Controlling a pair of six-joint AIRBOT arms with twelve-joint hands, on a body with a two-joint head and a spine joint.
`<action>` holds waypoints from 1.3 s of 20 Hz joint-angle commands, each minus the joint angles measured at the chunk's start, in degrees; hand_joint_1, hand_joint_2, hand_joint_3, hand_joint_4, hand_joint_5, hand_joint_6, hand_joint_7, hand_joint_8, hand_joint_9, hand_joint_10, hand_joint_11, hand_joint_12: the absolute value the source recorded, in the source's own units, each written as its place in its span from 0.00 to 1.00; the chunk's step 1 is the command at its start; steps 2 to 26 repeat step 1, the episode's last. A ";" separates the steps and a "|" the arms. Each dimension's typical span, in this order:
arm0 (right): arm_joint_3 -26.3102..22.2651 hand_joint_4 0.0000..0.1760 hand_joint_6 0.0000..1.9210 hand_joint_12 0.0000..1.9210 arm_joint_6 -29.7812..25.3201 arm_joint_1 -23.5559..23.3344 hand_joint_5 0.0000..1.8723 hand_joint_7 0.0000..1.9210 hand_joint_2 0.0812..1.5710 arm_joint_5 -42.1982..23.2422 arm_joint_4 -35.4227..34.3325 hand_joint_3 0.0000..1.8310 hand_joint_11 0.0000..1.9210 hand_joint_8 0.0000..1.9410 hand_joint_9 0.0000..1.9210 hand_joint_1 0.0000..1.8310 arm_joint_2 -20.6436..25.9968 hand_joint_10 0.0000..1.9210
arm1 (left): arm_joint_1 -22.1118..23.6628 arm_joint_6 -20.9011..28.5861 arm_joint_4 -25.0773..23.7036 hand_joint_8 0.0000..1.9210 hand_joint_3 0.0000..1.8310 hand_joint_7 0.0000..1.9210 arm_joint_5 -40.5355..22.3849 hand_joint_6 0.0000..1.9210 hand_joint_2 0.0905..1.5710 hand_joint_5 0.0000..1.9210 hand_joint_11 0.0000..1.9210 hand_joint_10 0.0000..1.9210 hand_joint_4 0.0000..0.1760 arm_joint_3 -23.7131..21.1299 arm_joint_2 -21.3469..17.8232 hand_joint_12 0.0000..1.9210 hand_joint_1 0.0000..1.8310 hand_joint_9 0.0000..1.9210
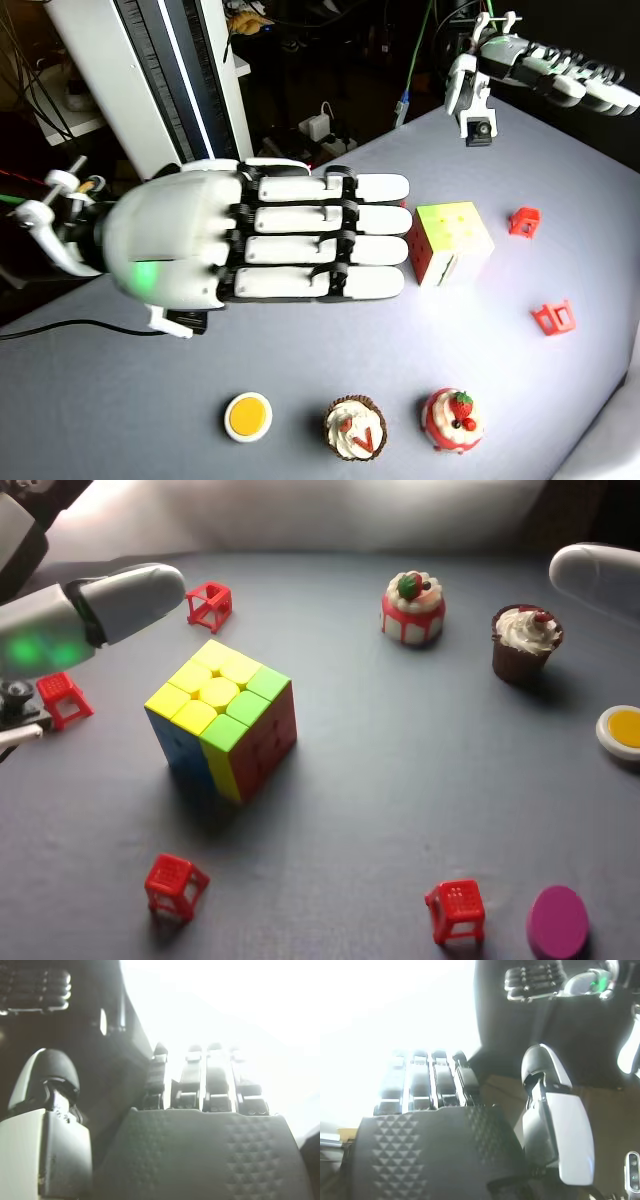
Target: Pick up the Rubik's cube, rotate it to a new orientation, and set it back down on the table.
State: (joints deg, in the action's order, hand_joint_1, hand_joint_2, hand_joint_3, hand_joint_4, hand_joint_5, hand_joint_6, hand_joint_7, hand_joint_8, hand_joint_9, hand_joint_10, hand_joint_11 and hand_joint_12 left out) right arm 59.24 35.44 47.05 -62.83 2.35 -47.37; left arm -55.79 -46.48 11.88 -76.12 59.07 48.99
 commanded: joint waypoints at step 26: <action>-0.42 0.00 0.00 0.00 -0.34 -0.78 0.00 0.00 0.77 -8.26 -1.35 0.00 0.00 0.00 0.00 0.08 0.36 0.00 | -0.02 0.12 0.71 0.00 0.00 0.00 -8.50 0.00 0.68 0.00 0.00 0.00 1.00 -0.30 -0.87 0.00 0.01 0.00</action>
